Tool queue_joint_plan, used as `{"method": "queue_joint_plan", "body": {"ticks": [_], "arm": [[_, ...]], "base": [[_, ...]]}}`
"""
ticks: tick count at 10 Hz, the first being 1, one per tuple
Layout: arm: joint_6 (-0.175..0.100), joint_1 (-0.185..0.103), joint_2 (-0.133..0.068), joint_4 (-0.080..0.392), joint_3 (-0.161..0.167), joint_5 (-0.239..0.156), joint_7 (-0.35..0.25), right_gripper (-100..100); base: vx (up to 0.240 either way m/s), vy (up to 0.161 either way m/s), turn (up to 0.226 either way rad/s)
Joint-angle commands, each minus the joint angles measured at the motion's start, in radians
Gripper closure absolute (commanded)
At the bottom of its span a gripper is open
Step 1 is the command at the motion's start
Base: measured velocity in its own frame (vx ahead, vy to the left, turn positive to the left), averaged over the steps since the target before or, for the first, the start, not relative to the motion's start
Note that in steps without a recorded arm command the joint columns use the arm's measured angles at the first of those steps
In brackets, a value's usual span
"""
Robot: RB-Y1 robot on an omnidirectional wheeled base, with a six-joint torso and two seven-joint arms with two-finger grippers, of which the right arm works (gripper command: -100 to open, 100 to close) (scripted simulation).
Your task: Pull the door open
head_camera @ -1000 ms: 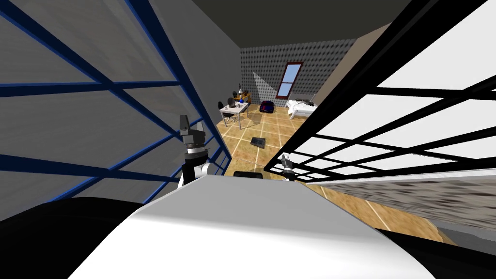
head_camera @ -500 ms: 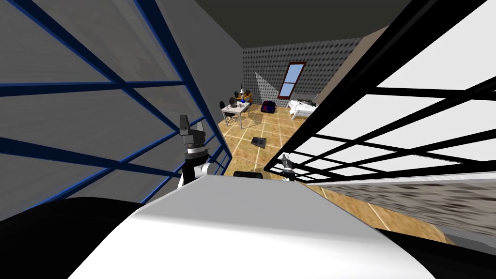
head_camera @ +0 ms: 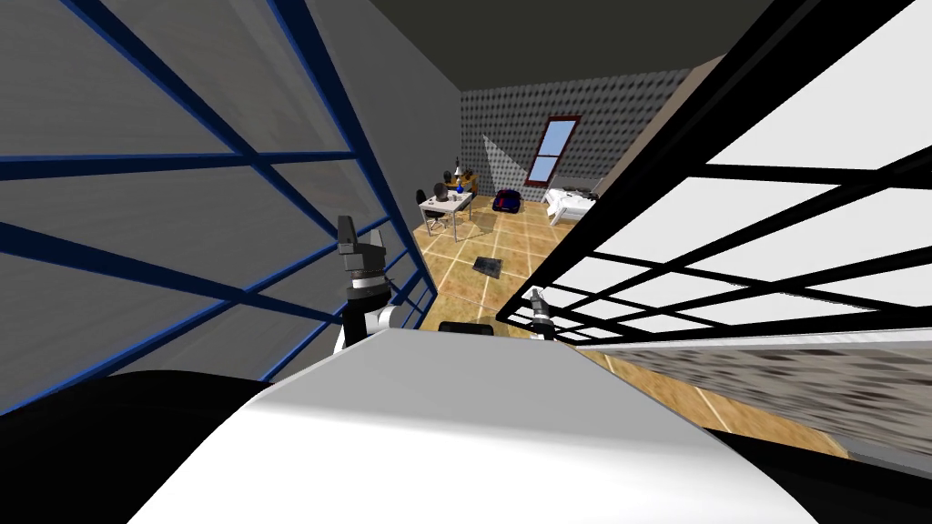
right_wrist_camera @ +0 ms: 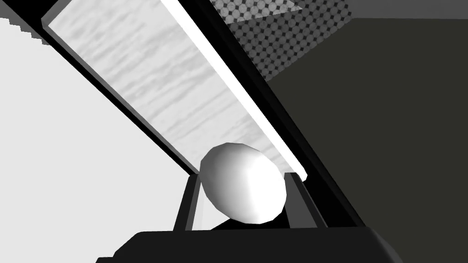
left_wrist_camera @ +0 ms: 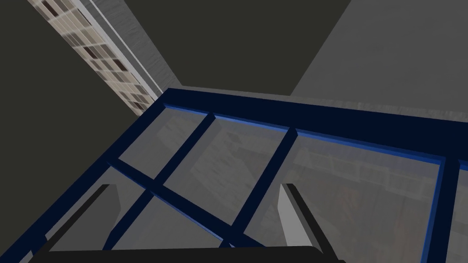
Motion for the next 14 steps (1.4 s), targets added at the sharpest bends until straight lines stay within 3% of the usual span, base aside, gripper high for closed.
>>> {"method": "queue_joint_plan", "body": {"ticks": [1, 14], "arm": [[0.000, 0.000, 0.002, 0.002, 0.006, -0.008, -0.038, 100], [0.005, -0.012, -0.015, 0.015, 0.063, -0.134, -0.359, 100]], "base": [[-0.039, -0.015, 0.032], [-0.039, -0.014, 0.049]]}}
